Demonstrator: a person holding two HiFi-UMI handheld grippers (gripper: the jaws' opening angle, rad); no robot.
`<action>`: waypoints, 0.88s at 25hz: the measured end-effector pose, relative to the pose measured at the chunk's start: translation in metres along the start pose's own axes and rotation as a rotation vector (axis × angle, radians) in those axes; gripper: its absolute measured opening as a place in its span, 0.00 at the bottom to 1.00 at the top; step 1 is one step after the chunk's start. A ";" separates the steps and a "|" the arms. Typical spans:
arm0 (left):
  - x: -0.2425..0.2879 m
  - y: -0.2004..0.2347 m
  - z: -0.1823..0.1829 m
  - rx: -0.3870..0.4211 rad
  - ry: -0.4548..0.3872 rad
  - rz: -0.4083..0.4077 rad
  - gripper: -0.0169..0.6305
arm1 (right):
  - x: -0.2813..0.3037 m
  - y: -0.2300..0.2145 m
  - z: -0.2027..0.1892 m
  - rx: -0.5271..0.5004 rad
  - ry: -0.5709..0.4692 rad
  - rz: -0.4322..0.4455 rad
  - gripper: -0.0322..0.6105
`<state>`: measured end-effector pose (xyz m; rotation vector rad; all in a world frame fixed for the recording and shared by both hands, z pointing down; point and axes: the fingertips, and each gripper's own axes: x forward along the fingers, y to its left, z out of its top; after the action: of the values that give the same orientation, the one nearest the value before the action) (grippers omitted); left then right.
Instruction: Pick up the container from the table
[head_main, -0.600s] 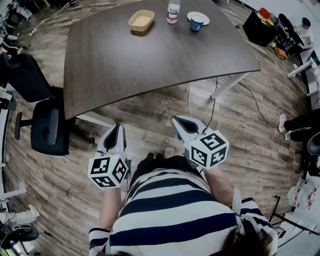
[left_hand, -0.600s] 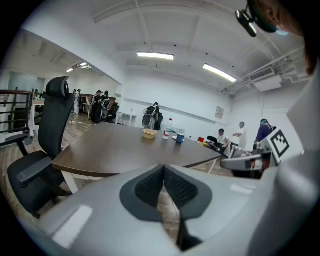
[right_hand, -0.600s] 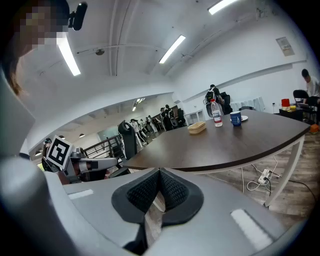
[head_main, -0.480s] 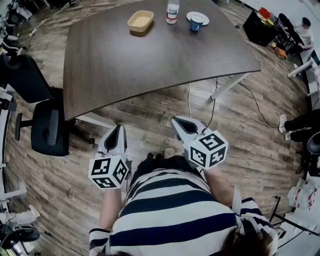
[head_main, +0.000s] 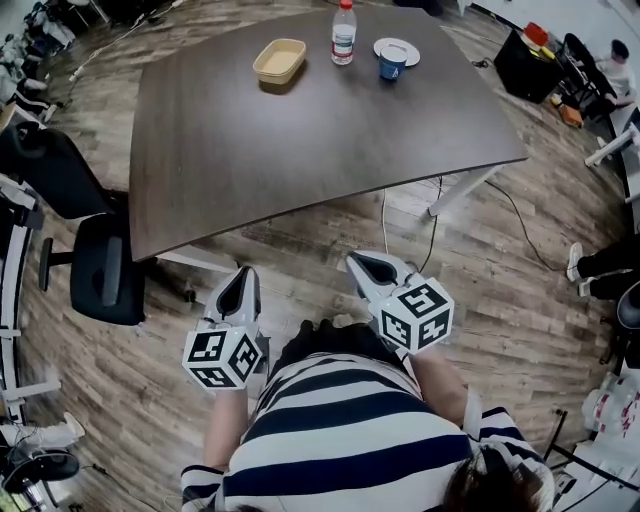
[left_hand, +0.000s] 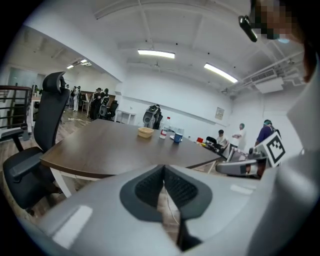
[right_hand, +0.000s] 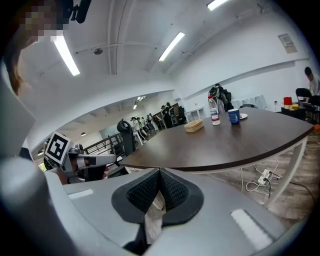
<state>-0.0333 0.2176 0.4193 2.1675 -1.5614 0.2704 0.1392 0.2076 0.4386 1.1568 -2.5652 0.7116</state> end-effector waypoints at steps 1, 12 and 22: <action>0.004 -0.004 0.001 -0.005 0.002 -0.002 0.03 | 0.000 -0.006 0.000 0.001 0.003 0.002 0.05; 0.031 -0.031 -0.005 -0.007 0.051 0.023 0.03 | 0.002 -0.044 -0.003 0.018 0.024 0.026 0.05; 0.053 -0.002 0.017 -0.006 0.039 0.005 0.03 | 0.032 -0.054 0.020 -0.004 0.030 -0.017 0.05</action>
<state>-0.0156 0.1656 0.4257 2.1416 -1.5441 0.3080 0.1579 0.1462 0.4526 1.1562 -2.5286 0.7142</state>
